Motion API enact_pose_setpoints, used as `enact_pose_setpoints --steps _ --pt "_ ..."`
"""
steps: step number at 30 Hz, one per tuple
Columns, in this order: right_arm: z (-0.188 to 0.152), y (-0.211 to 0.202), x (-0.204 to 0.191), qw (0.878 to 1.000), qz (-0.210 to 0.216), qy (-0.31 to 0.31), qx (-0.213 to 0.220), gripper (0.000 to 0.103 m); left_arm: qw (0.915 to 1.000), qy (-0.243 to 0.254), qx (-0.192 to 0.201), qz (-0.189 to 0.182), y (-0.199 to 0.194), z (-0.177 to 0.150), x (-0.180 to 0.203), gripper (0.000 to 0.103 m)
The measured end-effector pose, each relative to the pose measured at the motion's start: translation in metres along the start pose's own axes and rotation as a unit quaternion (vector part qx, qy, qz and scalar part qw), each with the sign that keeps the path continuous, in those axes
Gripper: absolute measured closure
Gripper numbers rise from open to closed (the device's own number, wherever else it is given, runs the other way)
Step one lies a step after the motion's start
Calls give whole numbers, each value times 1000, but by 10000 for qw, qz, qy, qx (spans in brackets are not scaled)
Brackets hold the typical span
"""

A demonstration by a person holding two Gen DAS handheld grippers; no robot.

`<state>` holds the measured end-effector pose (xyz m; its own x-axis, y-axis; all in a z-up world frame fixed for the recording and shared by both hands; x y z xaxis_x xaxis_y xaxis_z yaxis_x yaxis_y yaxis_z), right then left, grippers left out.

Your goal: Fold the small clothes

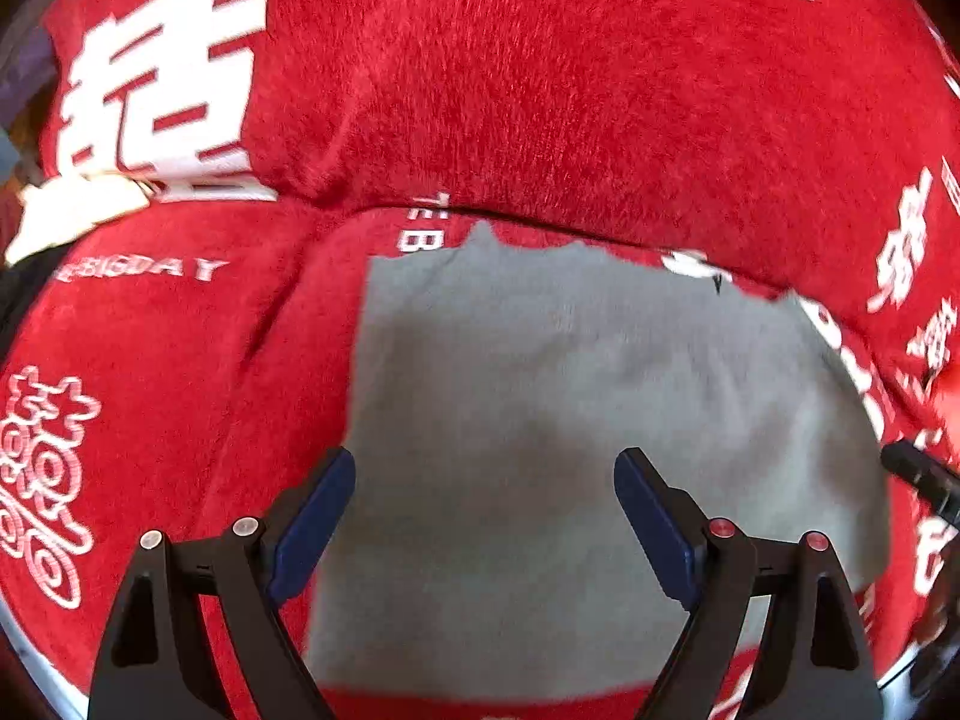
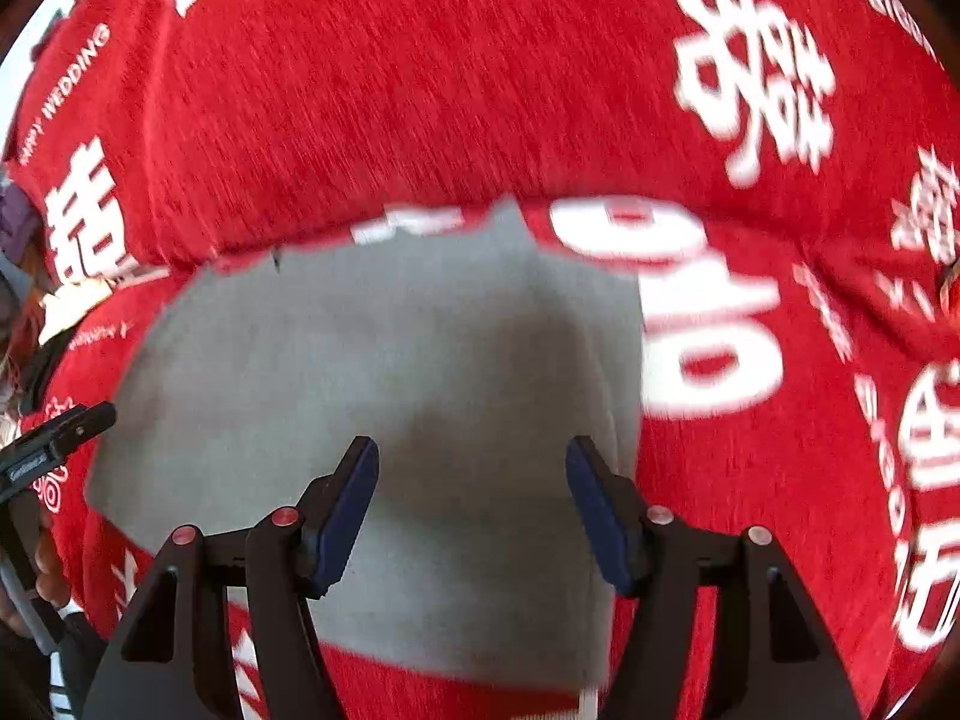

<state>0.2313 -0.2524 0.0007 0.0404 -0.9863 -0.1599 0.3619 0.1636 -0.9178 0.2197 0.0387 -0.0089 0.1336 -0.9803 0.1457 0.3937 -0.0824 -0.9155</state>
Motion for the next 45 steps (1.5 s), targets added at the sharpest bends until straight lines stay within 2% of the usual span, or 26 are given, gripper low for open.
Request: enact_pose_setpoints --steps 1,3,5,7,9,12,13,14,16,17,20,21,23,26,29,31,33,36,41,44,45 --pt "12 7 -8 9999 44 -67 -68 34 9999 -32 -157 -57 11 8 5 14" --pt "25 25 -21 9993 75 -265 -243 34 9994 76 -318 84 32 20 15 14" --pt "35 54 -36 9968 -38 -590 -538 34 9983 189 -512 223 54 29 20 14" --pt "41 78 -36 9951 -117 -625 -752 34 9977 189 -583 280 68 38 19 14" --pt "48 92 -23 9956 -180 -415 -816 34 9972 57 -604 439 78 43 6 14" --pt "61 101 5 9970 -195 28 -747 34 9979 -28 -506 406 85 52 -9 14" --pt "64 102 17 9966 -301 153 -746 35 9968 3 -502 624 86 55 -16 14" --pt "66 102 25 9964 -252 256 -762 35 9961 -34 -566 676 88 56 -23 14" --pt "69 100 34 9958 67 516 -760 37 9959 -356 -669 494 88 57 -39 14" --pt "69 97 36 9953 85 595 -755 37 9951 -592 -662 430 82 56 -50 14" --pt "69 67 37 9964 -336 663 -410 35 9925 -1113 -471 160 58 43 -81 14" --pt "65 53 28 9978 -230 578 -223 34 9921 -1111 -573 87 54 35 -88 14" --pt "54 40 12 9991 -77 390 -154 34 9912 -1074 -745 -224 48 12 -95 14" --pt "28 24 -21 10000 1 -45 -42 33 9855 -995 -1055 -878 43 -19 -83 14" --pt "9 22 -43 9996 -32 -291 -47 33 9866 -614 -990 -1141 40 -28 -61 14" --pt "-4 25 -57 9990 17 -421 -152 33 9893 -429 -926 -1045 44 -27 -49 14" --pt "-12 28 -69 9979 -14 -604 -243 33 9881 -433 -959 -1125 48 -23 -42 1" --pt "-17 29 -82 9954 -176 -909 -259 33 9896 -316 -928 -1049 55 -17 -31 1" --pt "-5 36 -97 9945 -138 -984 -337 33 9971 156 -640 -376 67 -12 -20 1" --pt "8 68 -97 9934 -356 -791 -753 33 9982 78 -496 -341 67 -11 -22 1" --pt "9 78 -96 9922 -432 -762 -886 30 9983 89 -473 -327 67 -11 -22 1"
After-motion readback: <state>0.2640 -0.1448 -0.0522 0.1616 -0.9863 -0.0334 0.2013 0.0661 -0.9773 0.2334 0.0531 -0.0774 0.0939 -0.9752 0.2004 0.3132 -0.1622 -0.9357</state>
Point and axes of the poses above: each gripper's, at about its wrist camera, not at the fingertips, and y roughly the way its jaws point, x to its right, z to its top, the point moved 9 cm from there along y, roughly the way its jaws point, and after that the axes turned 3 degrees about -x, right-handed, at the moved point
